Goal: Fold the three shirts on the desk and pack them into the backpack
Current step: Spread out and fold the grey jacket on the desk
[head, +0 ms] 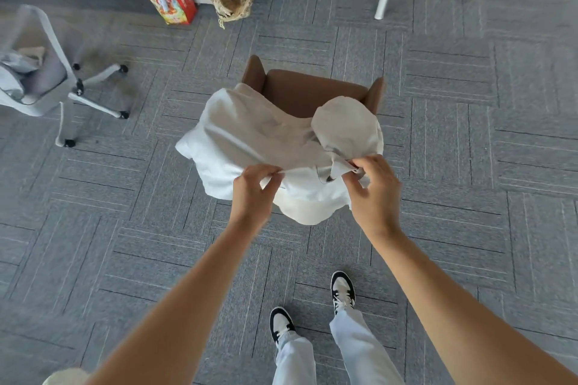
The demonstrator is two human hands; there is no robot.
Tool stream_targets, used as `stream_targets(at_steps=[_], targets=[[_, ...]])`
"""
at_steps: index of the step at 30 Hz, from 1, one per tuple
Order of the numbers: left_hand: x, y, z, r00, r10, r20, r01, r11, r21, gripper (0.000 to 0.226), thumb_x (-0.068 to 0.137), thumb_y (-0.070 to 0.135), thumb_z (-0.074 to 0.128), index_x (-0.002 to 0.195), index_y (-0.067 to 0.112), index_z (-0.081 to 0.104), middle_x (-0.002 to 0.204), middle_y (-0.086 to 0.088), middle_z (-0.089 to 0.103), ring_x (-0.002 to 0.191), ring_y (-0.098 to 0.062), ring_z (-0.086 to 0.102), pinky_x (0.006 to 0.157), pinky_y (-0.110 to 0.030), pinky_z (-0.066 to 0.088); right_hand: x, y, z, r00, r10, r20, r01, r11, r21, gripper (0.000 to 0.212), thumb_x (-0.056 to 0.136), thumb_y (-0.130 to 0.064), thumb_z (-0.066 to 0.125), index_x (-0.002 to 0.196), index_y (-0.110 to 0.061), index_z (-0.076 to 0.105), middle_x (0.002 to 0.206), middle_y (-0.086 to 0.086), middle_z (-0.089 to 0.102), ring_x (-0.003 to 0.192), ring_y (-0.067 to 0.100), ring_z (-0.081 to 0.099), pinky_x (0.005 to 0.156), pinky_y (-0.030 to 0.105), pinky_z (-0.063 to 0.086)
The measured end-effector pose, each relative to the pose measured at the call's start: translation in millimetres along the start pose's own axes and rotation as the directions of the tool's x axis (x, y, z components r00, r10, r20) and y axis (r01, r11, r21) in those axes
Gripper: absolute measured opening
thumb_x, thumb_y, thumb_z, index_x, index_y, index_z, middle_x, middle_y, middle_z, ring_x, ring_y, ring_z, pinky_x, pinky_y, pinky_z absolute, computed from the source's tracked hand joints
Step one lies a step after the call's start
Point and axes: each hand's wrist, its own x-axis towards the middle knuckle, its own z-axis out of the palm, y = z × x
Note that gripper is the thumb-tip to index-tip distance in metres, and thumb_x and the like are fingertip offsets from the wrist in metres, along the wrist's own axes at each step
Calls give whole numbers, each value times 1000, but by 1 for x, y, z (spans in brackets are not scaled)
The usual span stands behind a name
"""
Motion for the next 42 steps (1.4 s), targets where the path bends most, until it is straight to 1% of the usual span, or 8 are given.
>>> stream_targets(at_steps=[4,10,15,18,22,31,35,42], targets=[[-8,39,-24,995,-96,40,99,991,-85,9,100,21,68,102,17,76,96,6,74,82,11,62,74,-6,42,18,-30,-29,999,43,28,-44,998,40,8,86,-13,66,92,-9,69,93,-2,62,77,11,58,68,31,49],[3,118,-61,998,-66,-21,61,983,-173,10,102,17,62,95,16,69,85,12,69,78,6,59,70,-14,44,61,-79,-89,994,-5,106,-5,996,94,8,90,-9,68,89,-15,64,87,-16,52,77,-8,55,68,7,38],[24,191,-93,992,15,-128,-38,983,-179,11,101,10,63,93,16,69,81,15,65,74,11,57,67,-8,39,119,-106,-129,990,-108,92,95,985,142,13,94,-24,68,86,-24,58,82,-20,54,74,2,53,83,34,47],[36,239,-104,981,60,-185,-97,975,-198,12,99,7,64,92,14,69,78,6,66,69,3,55,66,-9,40,151,-117,-152,994,-85,62,70,973,218,23,95,-19,70,80,-23,54,76,-16,51,68,0,50,67,14,35],[58,298,-110,957,152,-247,-207,955,-213,10,98,8,61,93,2,67,80,-12,64,73,-11,49,67,-28,40,190,-124,-181,995,-95,40,77,945,319,29,100,-34,68,82,-13,59,75,6,60,69,24,56,59,38,43],[133,380,-123,916,216,-337,-336,872,-356,27,89,20,53,89,-6,61,77,-22,57,74,-20,47,69,-37,39,282,-157,-225,989,-132,-66,148,903,403,21,98,-22,71,79,-17,63,66,1,60,60,10,51,57,31,40],[169,395,-111,905,249,-346,-372,858,-355,34,87,27,53,87,-7,58,76,-26,55,73,-19,45,69,-36,37,302,-139,-223,985,-96,-140,139,931,339,14,94,-25,75,107,-19,71,97,-3,70,88,8,66,78,29,54],[250,435,-99,899,229,-374,-384,822,-420,21,87,20,56,67,26,56,57,17,45,63,-10,39,64,-32,32,331,-128,-231,901,-379,-211,411,901,138,14,89,-24,82,96,-14,74,97,-8,64,91,9,64,81,30,53]])
